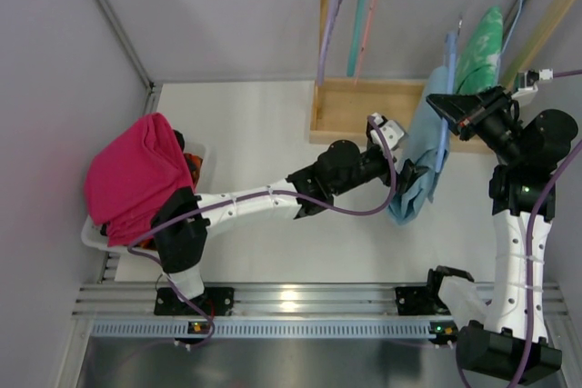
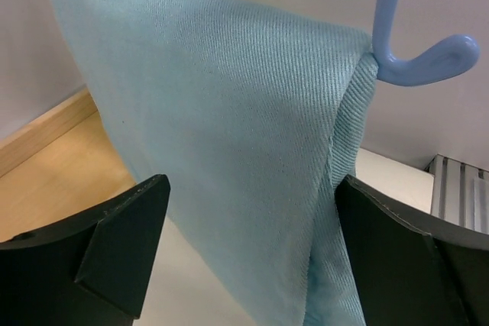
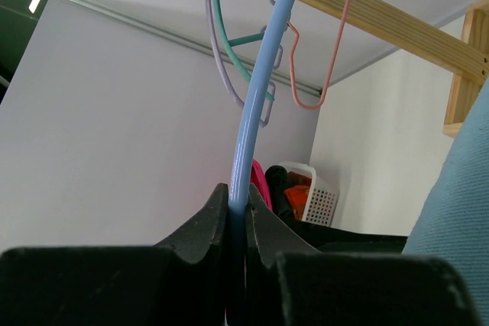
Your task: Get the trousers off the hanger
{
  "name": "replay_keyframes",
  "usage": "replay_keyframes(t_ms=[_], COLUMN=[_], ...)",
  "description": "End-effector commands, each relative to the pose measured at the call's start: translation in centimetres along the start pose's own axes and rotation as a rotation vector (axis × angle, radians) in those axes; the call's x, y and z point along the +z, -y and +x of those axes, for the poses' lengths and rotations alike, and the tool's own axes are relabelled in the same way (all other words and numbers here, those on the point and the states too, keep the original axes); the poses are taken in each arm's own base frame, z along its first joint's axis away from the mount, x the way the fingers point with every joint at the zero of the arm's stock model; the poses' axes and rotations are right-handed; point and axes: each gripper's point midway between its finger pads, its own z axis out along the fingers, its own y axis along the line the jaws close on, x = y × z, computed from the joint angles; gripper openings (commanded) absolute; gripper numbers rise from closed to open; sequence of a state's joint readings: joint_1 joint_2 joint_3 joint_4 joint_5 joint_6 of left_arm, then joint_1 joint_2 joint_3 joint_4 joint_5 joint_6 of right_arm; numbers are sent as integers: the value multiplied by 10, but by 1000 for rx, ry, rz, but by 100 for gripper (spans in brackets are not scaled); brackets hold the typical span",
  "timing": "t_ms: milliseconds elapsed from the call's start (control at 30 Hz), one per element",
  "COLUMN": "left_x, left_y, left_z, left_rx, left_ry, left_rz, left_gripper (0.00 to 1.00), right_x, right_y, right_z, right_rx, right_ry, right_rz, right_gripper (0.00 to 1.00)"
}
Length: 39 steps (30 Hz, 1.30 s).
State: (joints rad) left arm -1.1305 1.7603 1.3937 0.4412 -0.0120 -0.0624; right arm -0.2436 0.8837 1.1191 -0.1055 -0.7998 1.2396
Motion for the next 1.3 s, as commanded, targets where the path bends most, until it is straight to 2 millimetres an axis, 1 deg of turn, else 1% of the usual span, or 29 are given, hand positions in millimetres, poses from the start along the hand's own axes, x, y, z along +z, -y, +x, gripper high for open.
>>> replay_keyframes(t_ms=[0, 67, 100, 133, 233, 267, 333, 367, 400, 433, 467, 500, 567, 600, 633, 667, 733, 767, 833, 867, 900, 933, 967, 1100, 1133, 1167, 1200, 1267], left_x=[4, 5, 7, 8, 11, 12, 14, 14, 15, 16, 16, 16, 14, 12, 10, 6, 0, -6, -13, -17, -23, -26, -32, -43, -48, -50, -53, -58], left_y=[-4, -2, -4, -4, -9, -13, -17, -19, -22, -26, -29, -33, -36, -36, -37, -38, -37, -37, -37, -39, -39, -42, -44, -44, -44, -43, -44, -44], left_z=[-28, -26, -22, -23, -20, -19, -22, -23, -24, -24, -24, -24, -28, -30, -33, -43, -54, -69, -84, -91, -107, -114, -129, -158, -167, -172, -179, -190], left_rx=[9, 6, 7, 7, 12, 21, 27, 29, 29, 33, 41, 43, 52, 52, 51, 82, 94, 109, 124, 134, 137, 138, 147, 181, 185, 189, 191, 194], left_ry=[92, 90, 83, 86, 82, 81, 88, 90, 93, 93, 93, 92, 99, 102, 108, 123, 140, 167, 195, 207, 237, 249, 278, 329, 345, 356, 369, 390], left_rz=[-17, -7, -15, -20, -34, -50, -60, -65, -69, -77, -87, -105, -118, -121, -126, -129, -124, -124, -129, -139, -144, -152, -159, -164, -165, -165, -172, -176], left_gripper=[95, 96, 96, 96, 93, 86, 78, 70, 65, 60, 54, 36, 21, 8, 1, 0, 0, 0, 0, 0, 0, 0, 0, 0, 0, 0, 0, 0], right_x=[-14, -14, -14, -14, -13, -13, -12, -11, -10, -9, -7, -6, -4, -4, -2, -1, 1, 2, 3, 3, 3, 4, 5, 6, 5, 5, 4, 3], right_y=[-63, -64, -64, -64, -65, -65, -63, -61, -60, -56, -47, -44, -38, -37, -34, -30, -20, -14, -5, 4, 9, 16, 25, 52, 57, 66, 68, 82], right_z=[1, 2, 2, 3, 4, 5, 6, 7, 8, 10, 11, 12, 14, 14, 14, 14, 13, 12, 10, 8, 7, 8, 7, 7, 6, 4, 3, -1], right_rx=[-224, -222, -222, -221, -222, -221, -221, -216, -216, -204, -181, -180, -176, -182, -181, -196, -192, -192, -182, -170, -165, -157, -141, -98, -91, -81, -84, -68], right_ry=[36, 30, 26, 20, 10, 4, -6, -14, -24, -40, -48, -54, -74, -77, -82, -84, -92, -89, -95, -93, -95, -109, -112, -119, -114, -105, -101, -91], right_rz=[-191, -193, -195, -196, -199, -200, -199, -200, -206, -204, -191, -192, -191, -190, -183, -172, -148, -135, -122, -106, -100, -94, -78, -36, -28, -13, -12, 10], right_gripper=[0, 0, 0, 0, 0, 0, 0, 0, 0, 0, 0, 0, 0, 0, 0, 0, 0, 0, 0, 0, 0, 0, 0, 0, 0, 0, 0, 0])
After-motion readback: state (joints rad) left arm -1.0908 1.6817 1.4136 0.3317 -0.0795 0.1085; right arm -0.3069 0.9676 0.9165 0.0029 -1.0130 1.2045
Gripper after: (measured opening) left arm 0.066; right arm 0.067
